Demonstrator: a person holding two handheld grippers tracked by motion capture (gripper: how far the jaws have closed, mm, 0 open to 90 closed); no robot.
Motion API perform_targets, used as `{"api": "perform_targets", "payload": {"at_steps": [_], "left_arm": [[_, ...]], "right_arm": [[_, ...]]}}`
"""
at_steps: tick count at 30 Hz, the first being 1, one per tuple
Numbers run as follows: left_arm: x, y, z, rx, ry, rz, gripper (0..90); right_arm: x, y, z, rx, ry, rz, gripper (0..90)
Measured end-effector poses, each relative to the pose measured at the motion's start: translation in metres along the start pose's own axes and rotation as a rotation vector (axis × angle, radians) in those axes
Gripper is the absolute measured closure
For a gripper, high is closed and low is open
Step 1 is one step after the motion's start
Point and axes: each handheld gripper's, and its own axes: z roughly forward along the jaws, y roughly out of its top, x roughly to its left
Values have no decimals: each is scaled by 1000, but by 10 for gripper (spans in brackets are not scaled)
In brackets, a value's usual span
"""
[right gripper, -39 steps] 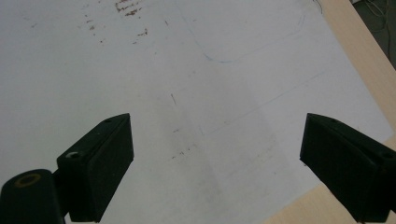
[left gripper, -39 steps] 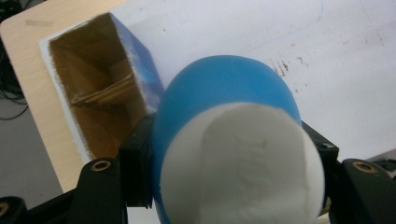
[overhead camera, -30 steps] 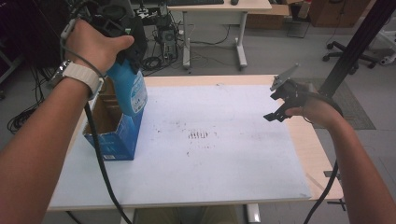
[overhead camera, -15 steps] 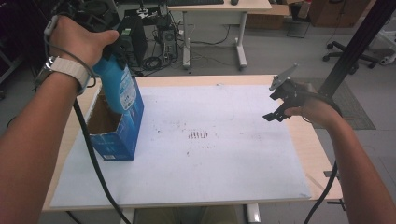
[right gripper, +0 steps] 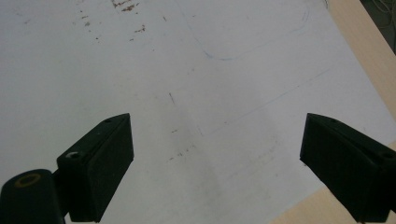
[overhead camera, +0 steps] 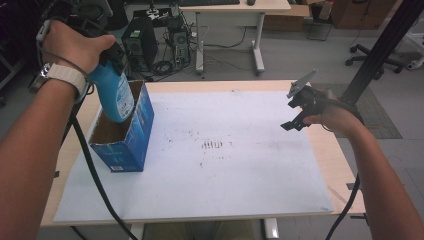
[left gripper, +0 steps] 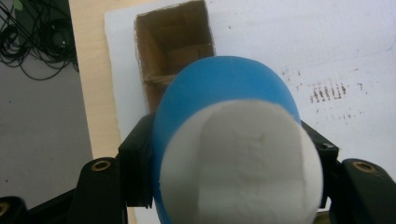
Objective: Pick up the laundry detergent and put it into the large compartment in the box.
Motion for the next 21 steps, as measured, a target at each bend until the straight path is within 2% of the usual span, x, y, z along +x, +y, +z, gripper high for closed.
{"api": "perform_targets", "payload": {"at_steps": [12, 21], "left_arm": [[9, -2, 10, -6, 14, -4, 373], [15, -5, 24, 3, 23, -12, 373]], "right_arm": [[-1, -1, 1, 4, 0, 4, 97], [-2, -1, 2, 7, 3, 7, 97]]}}
